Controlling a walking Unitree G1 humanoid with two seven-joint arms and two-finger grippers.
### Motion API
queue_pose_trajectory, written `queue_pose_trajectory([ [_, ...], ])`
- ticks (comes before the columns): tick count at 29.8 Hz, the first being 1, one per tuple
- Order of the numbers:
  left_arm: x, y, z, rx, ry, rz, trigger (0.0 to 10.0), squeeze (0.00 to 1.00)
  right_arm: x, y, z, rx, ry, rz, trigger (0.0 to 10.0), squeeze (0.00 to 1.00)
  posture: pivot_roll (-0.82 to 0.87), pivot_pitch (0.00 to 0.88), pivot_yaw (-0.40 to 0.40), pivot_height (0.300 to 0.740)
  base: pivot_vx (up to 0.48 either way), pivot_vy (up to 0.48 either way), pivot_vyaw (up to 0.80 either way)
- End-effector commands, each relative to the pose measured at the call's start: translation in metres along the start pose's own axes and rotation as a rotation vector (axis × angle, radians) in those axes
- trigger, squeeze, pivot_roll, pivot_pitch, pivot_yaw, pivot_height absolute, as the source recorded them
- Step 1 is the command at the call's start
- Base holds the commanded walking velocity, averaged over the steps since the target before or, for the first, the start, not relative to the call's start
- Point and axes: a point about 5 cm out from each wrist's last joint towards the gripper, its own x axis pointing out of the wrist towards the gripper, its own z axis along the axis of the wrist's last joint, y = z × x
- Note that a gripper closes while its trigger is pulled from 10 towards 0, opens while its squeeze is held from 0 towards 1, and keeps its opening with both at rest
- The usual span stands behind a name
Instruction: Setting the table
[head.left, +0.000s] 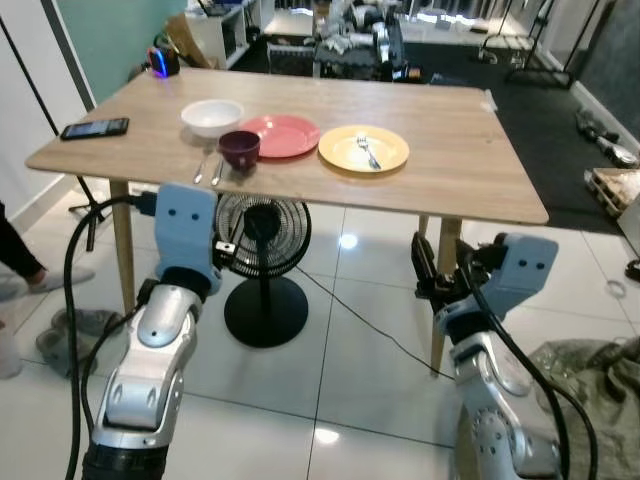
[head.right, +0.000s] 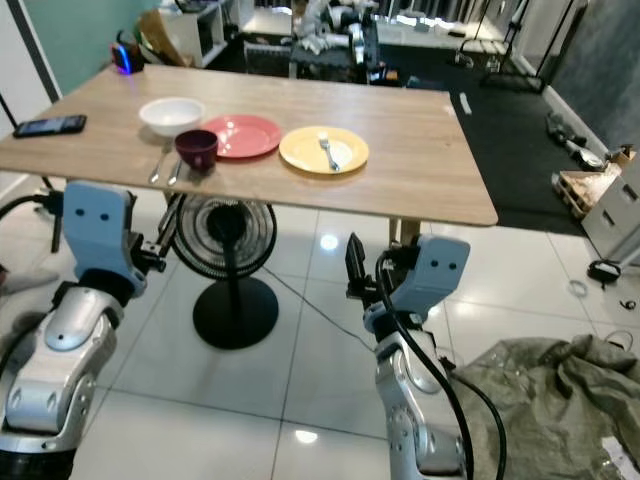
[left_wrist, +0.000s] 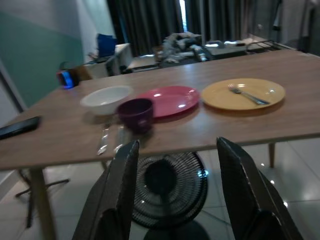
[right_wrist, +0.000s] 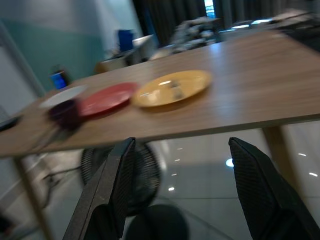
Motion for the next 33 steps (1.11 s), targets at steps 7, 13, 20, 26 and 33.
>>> queue_pose_trajectory([
  [7, 0.0, -0.007, 0.001, -0.013, 0.004, -0.023, 10.0, 0.0, -0.001, -0.005, 0.001, 0.012, -0.001, -0.027, 10.0, 0.0, -0.04, 0.0, 0.071, 0.74, 0.406, 0.0, -0.44],
  [13, 0.0, -0.008, 0.001, -0.013, 0.006, -0.025, 10.0, 0.0, 0.0, -0.001, 0.002, 0.011, 0.0, 0.004, 10.0, 0.0, -0.04, 0.0, 0.074, 0.74, 0.407, 0.0, 0.0],
  [20, 0.0, -0.008, 0.001, -0.008, 0.005, -0.026, 10.0, 0.0, 0.001, 0.013, 0.003, 0.011, 0.006, 0.1, 10.0, 0.0, -0.04, 0.0, 0.075, 0.74, 0.408, 0.0, 0.0],
  [26, 0.0, -0.007, 0.002, -0.006, 0.003, -0.023, 10.0, 0.0, 0.005, 0.016, 0.005, -0.015, -0.01, 0.1, 10.0, 0.0, -0.03, 0.0, 0.071, 0.74, 0.407, 0.0, 0.0],
  [33, 0.0, -0.007, 0.001, -0.008, 0.007, -0.022, 10.0, 0.0, 0.006, 0.014, 0.009, -0.149, -0.043, 0.085, 10.0, 0.0, -0.03, 0.0, 0.072, 0.74, 0.408, 0.0, 0.0],
])
